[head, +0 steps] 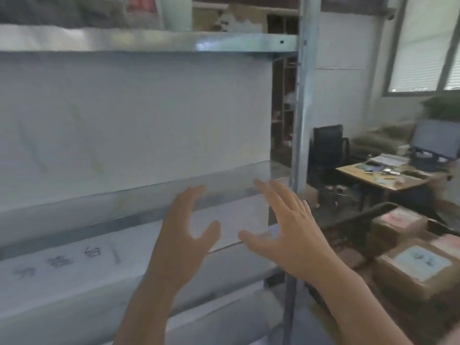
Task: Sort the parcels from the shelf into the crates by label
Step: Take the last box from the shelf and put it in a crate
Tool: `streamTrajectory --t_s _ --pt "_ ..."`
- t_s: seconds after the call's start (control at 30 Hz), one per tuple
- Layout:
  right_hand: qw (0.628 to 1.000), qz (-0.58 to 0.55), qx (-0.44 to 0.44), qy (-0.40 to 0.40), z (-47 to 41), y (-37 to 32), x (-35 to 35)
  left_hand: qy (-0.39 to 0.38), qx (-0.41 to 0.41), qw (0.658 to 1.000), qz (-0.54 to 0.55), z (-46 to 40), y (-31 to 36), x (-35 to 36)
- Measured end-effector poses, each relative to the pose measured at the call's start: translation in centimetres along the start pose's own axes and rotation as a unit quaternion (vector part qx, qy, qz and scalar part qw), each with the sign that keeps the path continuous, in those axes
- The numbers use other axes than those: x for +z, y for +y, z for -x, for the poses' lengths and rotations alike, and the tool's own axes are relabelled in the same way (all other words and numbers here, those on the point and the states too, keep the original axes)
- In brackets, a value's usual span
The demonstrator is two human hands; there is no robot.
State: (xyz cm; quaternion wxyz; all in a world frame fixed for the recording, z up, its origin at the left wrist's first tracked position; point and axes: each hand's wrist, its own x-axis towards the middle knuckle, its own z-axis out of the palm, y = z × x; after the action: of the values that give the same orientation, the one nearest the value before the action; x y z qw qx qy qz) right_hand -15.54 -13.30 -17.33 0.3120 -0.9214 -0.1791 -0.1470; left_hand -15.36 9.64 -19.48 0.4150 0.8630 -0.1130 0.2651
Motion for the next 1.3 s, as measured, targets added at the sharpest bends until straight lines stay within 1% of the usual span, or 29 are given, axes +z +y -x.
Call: streamTrajectory --t_s 0.07,0.13,0.27,0.33,0.47,0.57,0.7,0.77,0.83,1.07,1.2,1.3 --pt "0.999 -0.022 -0.034 -0.027 0.0 -5.4 3.5 0.027 -0.034 0.999 -0.027 3.2 -2.2 -5.9" --pt "0.995 -0.045 -0.082 -0.036 0.3 -11.0 7.6 0.053 -0.065 0.995 -0.057 7.1 -4.5 -12.2" --pt "0.98 -0.096 -0.158 -0.073 1.8 -23.5 16.7 0.124 -0.114 0.978 -0.126 15.5 -8.2 -25.8" --pt "0.965 -0.128 -0.206 -0.096 3.3 -29.9 21.0 0.164 -0.14 0.963 -0.164 20.1 -9.6 -32.4" --pt "0.935 -0.171 -0.267 -0.16 6.6 -40.4 27.8 0.232 -0.203 0.927 -0.212 28.8 -11.7 -43.2" --pt "0.906 -0.2 -0.31 -0.209 8.4 -47.2 31.7 0.278 -0.246 0.899 -0.232 34.2 -12.3 -49.4" --pt "0.881 -0.215 -0.351 -0.235 9.1 -54.9 36.0 0.333 -0.294 0.859 -0.252 38.7 -13.3 -56.2" --pt "0.871 -0.228 -0.363 -0.24 8.8 -58.0 38.2 0.357 -0.31 0.84 -0.264 39.8 -14.2 -59.2" --pt "0.866 -0.236 -0.37 -0.241 8.2 -60.8 40.5 0.373 -0.316 0.83 -0.27 40.1 -15.5 -61.9" --pt "0.856 -0.251 -0.38 -0.242 2.0 -70.8 48.2 0.383 -0.304 0.828 -0.272 36.9 -23.4 -71.5" --pt "0.855 -0.267 -0.378 -0.234 -3.6 -77.1 53.1 0.361 -0.322 0.828 -0.283 33.0 -28.6 -78.0" --pt "0.858 -0.279 -0.372 -0.219 -7.1 -81.4 56.6 0.361 -0.33 0.823 -0.288 30.2 -32.4 -82.4"
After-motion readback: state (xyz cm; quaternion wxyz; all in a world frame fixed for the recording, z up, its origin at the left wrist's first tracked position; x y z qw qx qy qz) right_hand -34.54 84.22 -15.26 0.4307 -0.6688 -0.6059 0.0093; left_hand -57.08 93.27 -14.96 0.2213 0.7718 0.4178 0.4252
